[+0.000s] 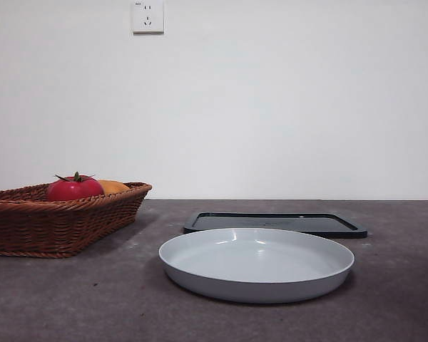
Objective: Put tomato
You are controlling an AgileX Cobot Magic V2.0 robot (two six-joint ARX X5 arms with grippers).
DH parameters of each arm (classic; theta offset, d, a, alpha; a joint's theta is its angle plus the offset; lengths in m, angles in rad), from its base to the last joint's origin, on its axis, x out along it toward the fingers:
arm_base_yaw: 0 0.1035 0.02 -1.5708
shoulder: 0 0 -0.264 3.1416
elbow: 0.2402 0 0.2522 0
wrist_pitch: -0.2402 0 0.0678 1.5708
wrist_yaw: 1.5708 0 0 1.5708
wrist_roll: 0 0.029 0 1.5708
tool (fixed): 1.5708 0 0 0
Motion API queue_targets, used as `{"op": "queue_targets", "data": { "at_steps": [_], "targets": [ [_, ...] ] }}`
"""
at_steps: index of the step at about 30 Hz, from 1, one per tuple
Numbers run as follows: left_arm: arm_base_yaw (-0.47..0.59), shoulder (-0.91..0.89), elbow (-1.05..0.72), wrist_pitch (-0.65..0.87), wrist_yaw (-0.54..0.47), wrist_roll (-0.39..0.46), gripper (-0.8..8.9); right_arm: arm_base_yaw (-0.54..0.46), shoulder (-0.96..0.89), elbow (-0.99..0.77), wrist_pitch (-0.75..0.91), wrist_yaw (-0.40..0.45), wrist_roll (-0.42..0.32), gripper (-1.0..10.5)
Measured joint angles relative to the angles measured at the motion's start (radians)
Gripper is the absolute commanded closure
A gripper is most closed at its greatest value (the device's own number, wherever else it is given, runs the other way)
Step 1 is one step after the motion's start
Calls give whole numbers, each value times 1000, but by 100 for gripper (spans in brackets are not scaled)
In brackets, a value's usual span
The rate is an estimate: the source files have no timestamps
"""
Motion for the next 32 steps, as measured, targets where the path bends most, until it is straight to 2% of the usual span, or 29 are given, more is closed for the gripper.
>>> {"op": "queue_targets", "data": {
  "at_steps": [10, 13, 18, 24, 32],
  "targets": [
    [0, 0, 0, 0, 0, -2, 798, 0, 0, 0, 7, -4, 0, 940],
    [0, 0, 0, 0, 0, -26, 798, 0, 0, 0, 24, -4, 19, 940],
    [0, 0, 0, 0, 0, -77, 799, 0, 0, 0, 23, -13, 104, 940],
    [0, 0, 19, -21, -1, -116, 799, 0, 0, 0, 76, -76, 216, 940],
    [0, 24, 206, -38, 10, -153, 799, 1, 0, 121, 61, -84, 349, 940]
  ]
}}
